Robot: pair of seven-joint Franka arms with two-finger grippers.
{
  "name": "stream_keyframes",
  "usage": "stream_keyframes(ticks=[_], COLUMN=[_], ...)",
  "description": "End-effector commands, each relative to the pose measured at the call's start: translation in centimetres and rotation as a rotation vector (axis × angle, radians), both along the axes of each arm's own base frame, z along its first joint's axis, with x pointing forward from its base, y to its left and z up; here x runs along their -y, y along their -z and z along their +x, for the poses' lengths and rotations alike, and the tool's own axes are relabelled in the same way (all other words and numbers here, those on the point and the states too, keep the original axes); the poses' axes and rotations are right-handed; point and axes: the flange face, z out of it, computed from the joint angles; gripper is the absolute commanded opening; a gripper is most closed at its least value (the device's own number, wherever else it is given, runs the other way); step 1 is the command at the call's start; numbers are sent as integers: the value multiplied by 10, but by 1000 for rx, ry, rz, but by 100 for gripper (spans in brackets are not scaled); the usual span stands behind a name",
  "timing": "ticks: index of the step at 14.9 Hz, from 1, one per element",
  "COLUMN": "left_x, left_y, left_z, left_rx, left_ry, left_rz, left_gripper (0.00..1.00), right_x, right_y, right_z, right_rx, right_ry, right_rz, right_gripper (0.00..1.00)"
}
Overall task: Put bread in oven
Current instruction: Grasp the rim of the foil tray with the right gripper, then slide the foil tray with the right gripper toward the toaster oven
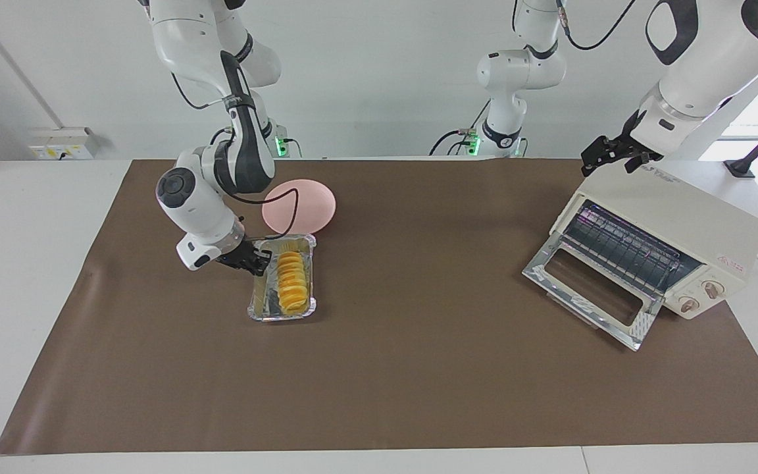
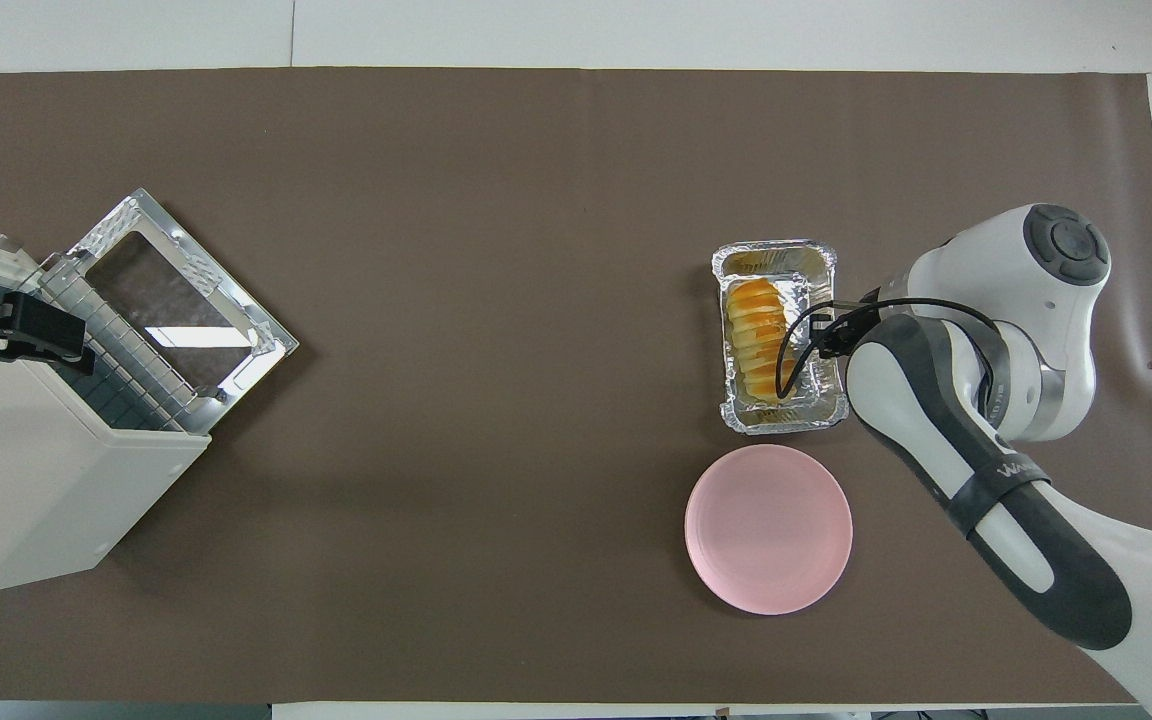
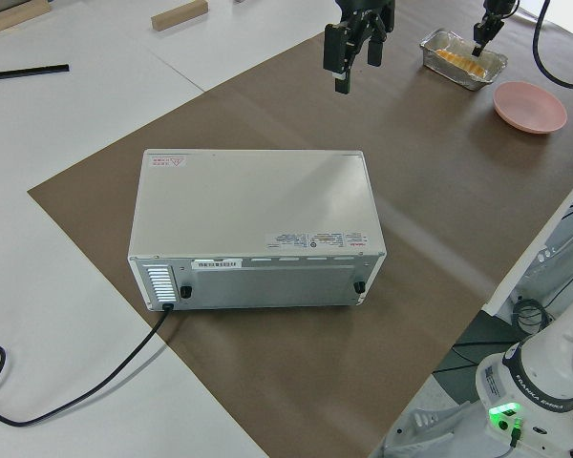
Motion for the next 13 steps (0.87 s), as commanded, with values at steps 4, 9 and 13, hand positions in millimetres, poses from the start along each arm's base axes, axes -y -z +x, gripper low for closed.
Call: stream_keyframes(ticks=[4, 9, 13], left_x=[-2, -2, -2], left_y=[-2, -2, -2], left_z=[-6, -6, -6], left_rx=[17, 17, 17], left_ry=[1, 1, 1], left_rz=[14, 14, 15], left_gripper=[100, 100, 100], right_x=[-28, -156, -262], right_y=[-64, -112, -75], right_z=[31, 54, 59], right_rx=[142, 153, 110], right_ry=[-44, 61, 114], right_rz=[72, 167, 194], right_gripper=[0, 0, 0])
